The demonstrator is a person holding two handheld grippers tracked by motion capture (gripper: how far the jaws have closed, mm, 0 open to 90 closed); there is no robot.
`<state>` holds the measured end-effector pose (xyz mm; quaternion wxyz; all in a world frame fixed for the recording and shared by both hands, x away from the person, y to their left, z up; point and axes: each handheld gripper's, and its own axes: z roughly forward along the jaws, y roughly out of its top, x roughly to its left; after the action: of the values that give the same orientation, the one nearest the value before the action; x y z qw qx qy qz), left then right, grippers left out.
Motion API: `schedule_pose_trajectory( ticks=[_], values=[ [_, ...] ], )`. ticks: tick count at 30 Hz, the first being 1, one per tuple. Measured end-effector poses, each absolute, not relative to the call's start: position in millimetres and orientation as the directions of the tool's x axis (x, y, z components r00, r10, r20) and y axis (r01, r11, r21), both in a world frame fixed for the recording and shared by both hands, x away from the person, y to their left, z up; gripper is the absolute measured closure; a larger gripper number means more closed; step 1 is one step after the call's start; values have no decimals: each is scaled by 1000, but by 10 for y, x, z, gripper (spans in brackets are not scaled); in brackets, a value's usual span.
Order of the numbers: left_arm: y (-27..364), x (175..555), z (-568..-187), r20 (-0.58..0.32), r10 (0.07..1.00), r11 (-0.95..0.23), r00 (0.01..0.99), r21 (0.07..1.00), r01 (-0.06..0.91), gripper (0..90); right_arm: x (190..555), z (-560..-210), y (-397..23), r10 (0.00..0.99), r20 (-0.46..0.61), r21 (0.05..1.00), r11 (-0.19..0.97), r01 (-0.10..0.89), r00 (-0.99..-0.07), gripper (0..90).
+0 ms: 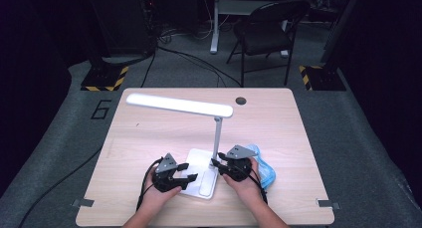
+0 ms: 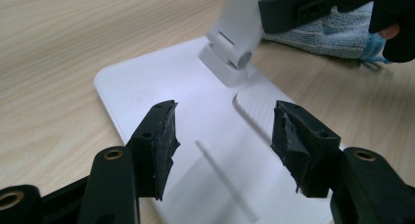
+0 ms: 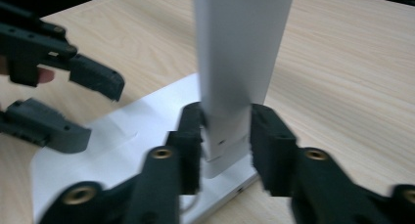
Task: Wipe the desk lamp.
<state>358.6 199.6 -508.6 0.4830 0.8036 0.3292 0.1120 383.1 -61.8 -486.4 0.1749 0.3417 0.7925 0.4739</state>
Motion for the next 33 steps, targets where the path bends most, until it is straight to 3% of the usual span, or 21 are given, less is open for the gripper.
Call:
schedule_pose_trajectory(
  ticks=[4,11,21,26,33],
  values=[
    [1928,3574,-5159,-117,646,-358,754,827,434,415,3820,-4863,-600,679,43,867,339,365,-733,717],
    [1854,3555,-5223,-113,644,-373,757,817,439,394,3711,-4859,-652,686,35,866,342,365,-727,593],
    [1881,3514,-5228,-80,678,-372,731,820,435,394,3486,-4982,-755,660,17,836,403,373,-751,585],
    [1965,3533,-5238,-85,709,-343,700,825,448,373,3427,-5100,-827,648,94,825,374,423,-756,531],
    [2039,3547,-5274,-119,717,-328,687,812,482,356,3360,-5178,-809,621,116,815,386,432,-775,491]
  ],
)
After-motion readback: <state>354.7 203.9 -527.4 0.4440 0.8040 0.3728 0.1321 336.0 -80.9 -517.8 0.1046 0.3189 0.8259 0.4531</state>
